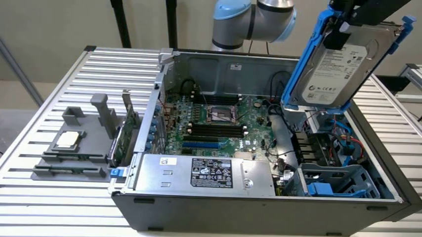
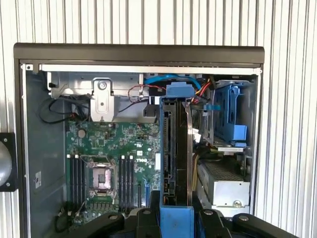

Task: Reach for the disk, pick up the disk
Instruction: 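Pick up the disk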

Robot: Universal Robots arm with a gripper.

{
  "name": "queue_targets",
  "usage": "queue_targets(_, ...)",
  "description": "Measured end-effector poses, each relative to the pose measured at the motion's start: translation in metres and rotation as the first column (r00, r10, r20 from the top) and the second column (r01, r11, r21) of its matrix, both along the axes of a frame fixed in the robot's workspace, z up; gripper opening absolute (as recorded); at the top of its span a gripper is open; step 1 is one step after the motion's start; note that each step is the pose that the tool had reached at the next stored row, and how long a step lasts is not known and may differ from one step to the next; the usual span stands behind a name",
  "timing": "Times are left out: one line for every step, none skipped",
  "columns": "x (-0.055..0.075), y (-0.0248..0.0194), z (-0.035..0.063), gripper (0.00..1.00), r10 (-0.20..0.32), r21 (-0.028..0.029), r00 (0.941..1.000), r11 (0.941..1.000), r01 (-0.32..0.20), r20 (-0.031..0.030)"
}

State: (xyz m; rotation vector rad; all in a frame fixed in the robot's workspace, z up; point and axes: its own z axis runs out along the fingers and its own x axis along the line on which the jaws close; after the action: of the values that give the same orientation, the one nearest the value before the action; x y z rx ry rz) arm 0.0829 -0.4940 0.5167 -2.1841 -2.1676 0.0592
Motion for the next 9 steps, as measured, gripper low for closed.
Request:
queue_targets(0.001,-0.0026,0.0,0.33,0.0,0.0018,1.0,1.0,0.0,0.0)
queue_targets(0.003,-0.0053,0.0,0.33,0.0,0.0037,1.0,1.0,0.0,0.0)
queue_targets(0.004,-0.0079,0.0,0.33,0.0,0.0058,1.0,1.0,0.0,0.0)
queue_targets(0.006,-0.0107,0.0,0.33,0.0,0.0077,1.0,1.0,0.0,0.0)
queue_targets(0.007,-0.0133,0.0,0.33,0.0,0.0093,1.0,1.0,0.0,0.0)
queue_targets(0.009,-0.016,0.0001,0.33,0.0,0.0108,1.0,0.9999,0.0,0.0)
queue_targets(0.01,-0.0187,0.0,0.33,0.0,0.0123,1.0,0.9999,0.0,0.0)
queue_targets(0.012,-0.0216,0.0,0.33,0.0,0.0137,1.0,0.9999,0.0,0.0)
queue_targets(0.013,-0.0244,0.0,0.33,0.0,0.0148,1.0,0.9999,0.0,0.0)
